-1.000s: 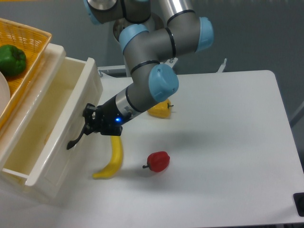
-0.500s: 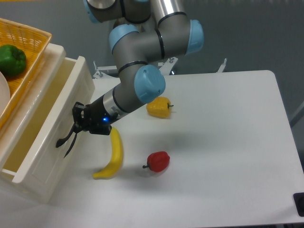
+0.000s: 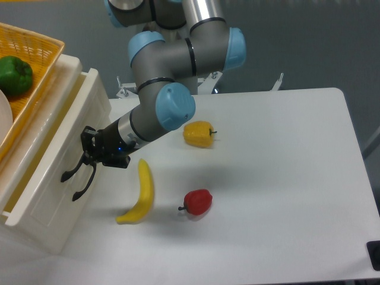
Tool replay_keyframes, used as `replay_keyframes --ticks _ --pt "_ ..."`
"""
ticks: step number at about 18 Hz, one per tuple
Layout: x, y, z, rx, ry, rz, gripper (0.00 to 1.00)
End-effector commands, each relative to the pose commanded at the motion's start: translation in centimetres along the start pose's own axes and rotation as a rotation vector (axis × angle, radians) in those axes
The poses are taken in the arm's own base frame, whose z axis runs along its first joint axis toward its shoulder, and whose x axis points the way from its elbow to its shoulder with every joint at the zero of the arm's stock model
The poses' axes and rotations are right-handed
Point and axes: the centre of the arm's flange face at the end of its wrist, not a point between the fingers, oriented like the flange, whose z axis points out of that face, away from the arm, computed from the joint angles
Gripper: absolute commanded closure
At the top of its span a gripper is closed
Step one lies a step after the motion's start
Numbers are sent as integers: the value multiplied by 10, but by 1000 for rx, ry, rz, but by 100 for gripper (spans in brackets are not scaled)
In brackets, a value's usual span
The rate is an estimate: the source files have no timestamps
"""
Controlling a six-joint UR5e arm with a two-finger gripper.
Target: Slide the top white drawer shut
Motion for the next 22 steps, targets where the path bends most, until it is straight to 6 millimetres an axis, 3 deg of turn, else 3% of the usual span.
replay_keyframes --ticks 10,13,16,17,20,22 --pt "8 -4 14 -20 -15 29 100" --pt "-1 -3 5 -26 -49 29 97" --pt "-43 8 -43 26 -100 -30 87" --pt "-61 12 -69 63 -119 -50 79" --pt "-106 24 -126 154 -173 -87 72" --pt "-135 35 -159 220 -222 -100 61"
